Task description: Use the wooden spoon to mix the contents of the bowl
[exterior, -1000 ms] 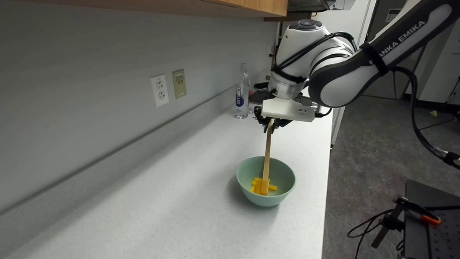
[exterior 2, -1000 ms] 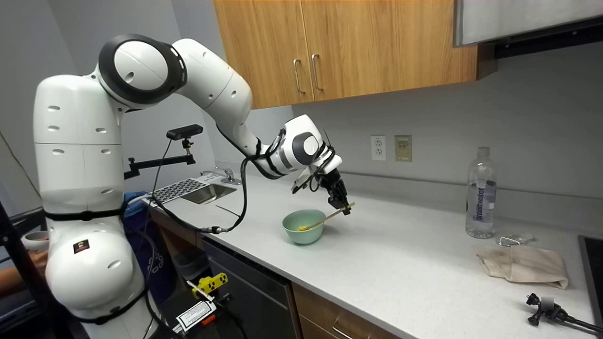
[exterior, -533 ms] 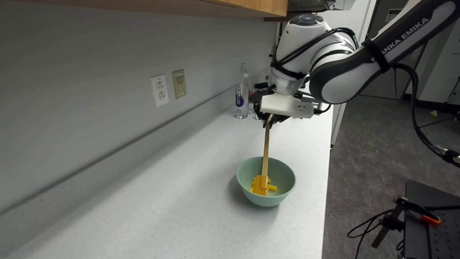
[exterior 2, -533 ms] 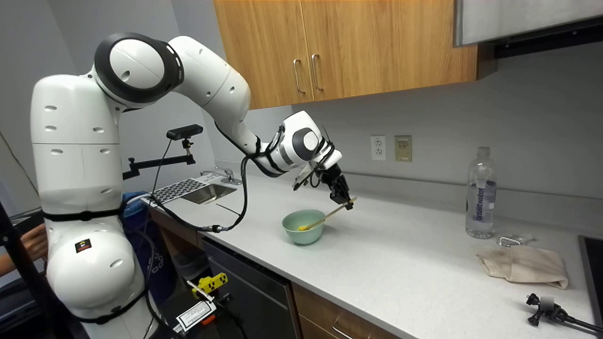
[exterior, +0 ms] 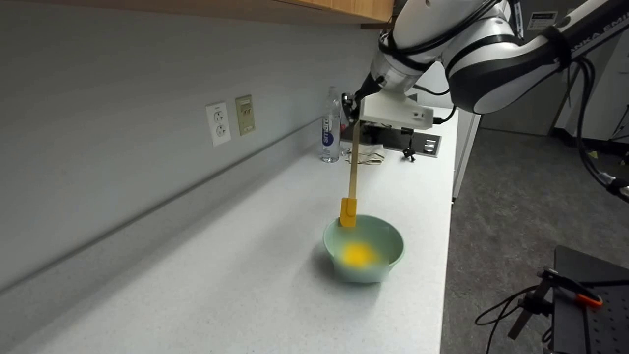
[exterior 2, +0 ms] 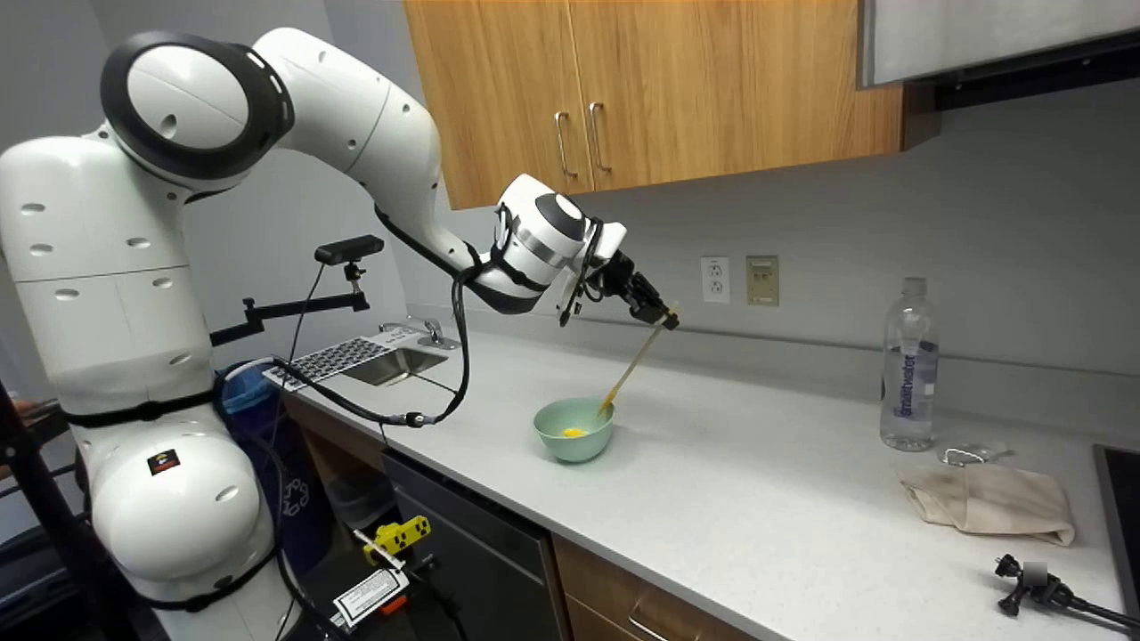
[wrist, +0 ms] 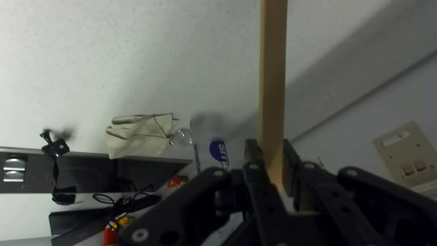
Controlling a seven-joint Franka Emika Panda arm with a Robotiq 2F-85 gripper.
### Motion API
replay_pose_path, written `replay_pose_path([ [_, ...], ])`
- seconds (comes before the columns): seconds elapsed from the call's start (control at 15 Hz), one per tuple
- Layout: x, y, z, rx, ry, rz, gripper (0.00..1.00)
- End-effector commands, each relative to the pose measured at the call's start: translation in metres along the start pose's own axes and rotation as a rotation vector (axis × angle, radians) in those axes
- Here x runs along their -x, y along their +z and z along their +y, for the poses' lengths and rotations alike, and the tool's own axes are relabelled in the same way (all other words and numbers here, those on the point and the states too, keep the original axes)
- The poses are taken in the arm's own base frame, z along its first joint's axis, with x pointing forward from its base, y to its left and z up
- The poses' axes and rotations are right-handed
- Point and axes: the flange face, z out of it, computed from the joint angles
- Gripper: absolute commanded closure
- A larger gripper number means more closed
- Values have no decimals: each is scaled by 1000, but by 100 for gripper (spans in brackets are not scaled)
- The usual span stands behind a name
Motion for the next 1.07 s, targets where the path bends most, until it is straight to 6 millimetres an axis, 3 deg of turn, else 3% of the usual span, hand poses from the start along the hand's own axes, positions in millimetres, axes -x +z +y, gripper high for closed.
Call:
replay_pose_path([
  [0.0,8,-32,2,-48,-44,40,96],
  [0.33,41,-41,6,-73,-80,4,96],
  [1.0,93,-17,3,-131,-114,-9,96],
])
